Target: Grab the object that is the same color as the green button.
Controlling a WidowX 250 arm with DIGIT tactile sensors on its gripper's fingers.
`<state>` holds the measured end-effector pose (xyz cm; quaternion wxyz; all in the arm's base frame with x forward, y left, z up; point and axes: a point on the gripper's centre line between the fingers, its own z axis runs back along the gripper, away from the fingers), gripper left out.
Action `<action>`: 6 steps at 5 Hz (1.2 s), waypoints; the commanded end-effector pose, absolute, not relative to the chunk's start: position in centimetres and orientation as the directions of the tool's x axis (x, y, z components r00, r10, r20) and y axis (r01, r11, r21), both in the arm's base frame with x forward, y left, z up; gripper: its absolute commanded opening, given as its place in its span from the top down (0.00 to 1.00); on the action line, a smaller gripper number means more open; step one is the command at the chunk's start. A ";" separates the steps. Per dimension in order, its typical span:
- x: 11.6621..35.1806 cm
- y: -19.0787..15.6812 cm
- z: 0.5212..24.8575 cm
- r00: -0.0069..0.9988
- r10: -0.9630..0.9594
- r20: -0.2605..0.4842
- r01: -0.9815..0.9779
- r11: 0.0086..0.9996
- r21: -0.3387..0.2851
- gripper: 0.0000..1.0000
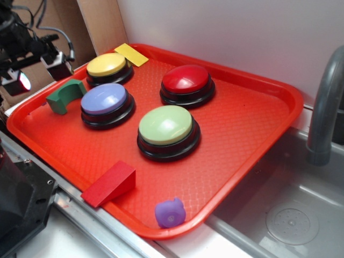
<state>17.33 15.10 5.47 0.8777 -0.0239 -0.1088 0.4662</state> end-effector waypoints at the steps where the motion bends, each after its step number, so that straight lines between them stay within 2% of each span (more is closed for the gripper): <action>1: 17.8 15.7 3.4 0.515 0.840 0.170 -0.828 0.539 -0.154 0.00; 2: 18.1 15.4 2.5 0.523 0.837 0.160 -0.826 0.544 -0.148 0.00; 3: 18.3 14.9 2.1 0.526 0.835 0.161 -0.825 0.547 -0.144 0.51; 4: 18.4 14.5 2.2 0.527 0.833 0.167 -0.821 0.550 -0.154 0.90; 5: 18.3 14.2 3.2 0.530 0.828 0.182 -0.814 0.557 -0.163 1.00; 6: 17.8 13.9 6.2 0.572 0.791 0.218 -0.787 0.604 -0.126 1.00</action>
